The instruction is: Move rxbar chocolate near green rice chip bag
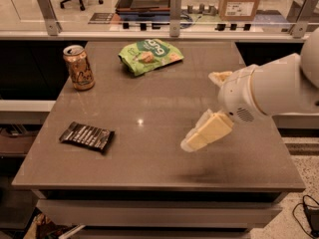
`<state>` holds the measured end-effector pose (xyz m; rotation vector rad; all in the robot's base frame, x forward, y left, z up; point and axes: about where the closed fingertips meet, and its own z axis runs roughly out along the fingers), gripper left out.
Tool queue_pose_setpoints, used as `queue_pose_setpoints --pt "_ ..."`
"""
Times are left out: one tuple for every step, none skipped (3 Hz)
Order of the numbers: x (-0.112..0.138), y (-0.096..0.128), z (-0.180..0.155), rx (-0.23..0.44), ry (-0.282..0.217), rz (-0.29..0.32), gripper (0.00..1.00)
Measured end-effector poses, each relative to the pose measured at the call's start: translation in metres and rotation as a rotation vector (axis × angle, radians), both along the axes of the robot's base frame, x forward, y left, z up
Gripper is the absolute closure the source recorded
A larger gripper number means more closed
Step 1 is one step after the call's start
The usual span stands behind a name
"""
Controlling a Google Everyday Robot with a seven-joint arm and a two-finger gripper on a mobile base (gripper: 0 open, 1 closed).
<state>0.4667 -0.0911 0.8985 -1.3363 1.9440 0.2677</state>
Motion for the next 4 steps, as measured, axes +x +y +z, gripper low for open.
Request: queue_pose_setpoints --pt "-0.003 0.019 -0.016 0.049 -0.008 0.004 0.0" --pt "-0.008 0.038 -0.027 0.122 -0.044 0.006 0.0" --pt "-0.013 0.06 -0.027 0.207 -0.098 0.015 0.0" --pt "-0.013 0.088 -0.019 0.266 -0.149 0.062 0.0"
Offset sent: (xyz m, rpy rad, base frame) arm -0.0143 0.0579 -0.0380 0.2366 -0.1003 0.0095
